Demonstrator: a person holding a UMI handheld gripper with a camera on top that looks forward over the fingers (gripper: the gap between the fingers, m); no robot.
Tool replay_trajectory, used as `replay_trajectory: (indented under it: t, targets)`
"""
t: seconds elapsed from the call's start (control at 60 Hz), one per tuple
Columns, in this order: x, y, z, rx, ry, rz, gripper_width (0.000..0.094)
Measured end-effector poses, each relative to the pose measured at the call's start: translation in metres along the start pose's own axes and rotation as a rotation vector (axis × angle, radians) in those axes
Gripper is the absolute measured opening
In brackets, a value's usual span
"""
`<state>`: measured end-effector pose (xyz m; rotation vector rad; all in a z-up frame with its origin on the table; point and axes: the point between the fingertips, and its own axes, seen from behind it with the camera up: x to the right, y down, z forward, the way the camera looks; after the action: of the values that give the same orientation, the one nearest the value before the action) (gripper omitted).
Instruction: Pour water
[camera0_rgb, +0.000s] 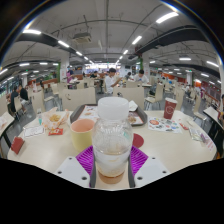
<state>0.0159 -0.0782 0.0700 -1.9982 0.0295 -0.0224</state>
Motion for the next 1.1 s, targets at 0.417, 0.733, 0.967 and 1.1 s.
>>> replay_trajectory:
  t: [0.417, 0.733, 0.967, 1.1]
  targets:
    - [0.044, -0.087, -0.001, -0.009, 0.208, -0.361, 0.0433]
    - [0.056, -0.159, 0.048, -0.051, 0.424, -1.348, 0.0431]
    - [0.047, -0.156, 0.083, -0.131, 0.508, -1.979, 0.0431]
    - [0.029, -0.155, 0.091, -0.110, 0.511, -2.149, 0.0433]
